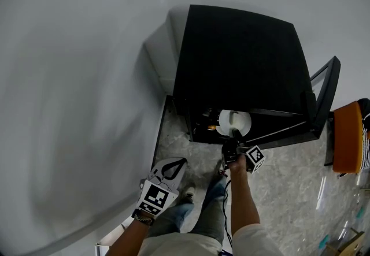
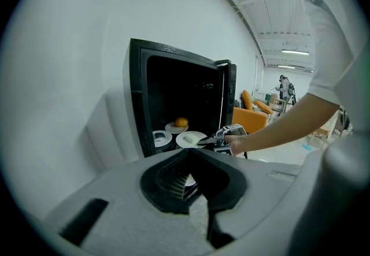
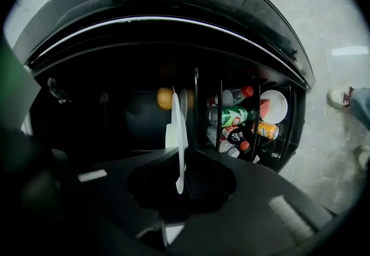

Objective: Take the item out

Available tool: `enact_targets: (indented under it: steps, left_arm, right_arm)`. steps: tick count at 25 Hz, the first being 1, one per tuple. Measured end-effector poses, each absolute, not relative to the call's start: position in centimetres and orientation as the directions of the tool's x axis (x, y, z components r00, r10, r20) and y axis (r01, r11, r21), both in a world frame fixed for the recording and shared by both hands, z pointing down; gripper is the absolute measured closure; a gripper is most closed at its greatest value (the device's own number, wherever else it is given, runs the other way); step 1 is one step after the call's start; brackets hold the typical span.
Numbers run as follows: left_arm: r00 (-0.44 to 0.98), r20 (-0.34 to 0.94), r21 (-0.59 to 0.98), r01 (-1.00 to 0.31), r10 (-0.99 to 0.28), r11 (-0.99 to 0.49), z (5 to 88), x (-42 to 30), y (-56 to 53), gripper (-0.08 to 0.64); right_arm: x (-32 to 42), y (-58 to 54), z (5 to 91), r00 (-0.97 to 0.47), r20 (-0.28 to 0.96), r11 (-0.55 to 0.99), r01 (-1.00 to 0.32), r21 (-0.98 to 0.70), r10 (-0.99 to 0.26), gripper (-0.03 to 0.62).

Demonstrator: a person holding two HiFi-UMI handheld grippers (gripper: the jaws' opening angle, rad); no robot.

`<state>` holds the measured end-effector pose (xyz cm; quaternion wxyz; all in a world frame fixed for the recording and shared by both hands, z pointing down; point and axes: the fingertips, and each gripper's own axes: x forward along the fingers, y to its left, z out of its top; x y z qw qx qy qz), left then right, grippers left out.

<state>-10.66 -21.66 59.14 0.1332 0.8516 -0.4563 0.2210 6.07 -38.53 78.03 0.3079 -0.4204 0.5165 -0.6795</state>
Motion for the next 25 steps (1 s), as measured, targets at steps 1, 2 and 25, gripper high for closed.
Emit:
enact_targets:
  steps: [1, 2, 25]
  left_arm:
    - [0.487, 0.496, 0.025, -0.836, -0.719, -0.549, 59.0, -10.5, -21.6, 0.561]
    - [0.488, 0.493, 0.024, -0.835, -0.72, -0.549, 58.8, -10.4, -21.5, 0.561]
    - [0.552, 0.304, 0.017, -0.818, -0.776, -0.575, 49.0, -4.8, -21.4, 0.561]
  right_arm:
    - [6.2, -38.3, 77.8, -0.455, 0.249, -0.273, -0.014, -0.962, -0.855, 0.57]
    - [6.3, -38.1, 77.5, -0.451, 0.244, -0.269, -0.01, -0.963, -0.858, 0.571]
    - [9.6, -27.5, 59.0, -0.364, 0.148, -0.169, 0.028, -0.985, -0.92, 0.571]
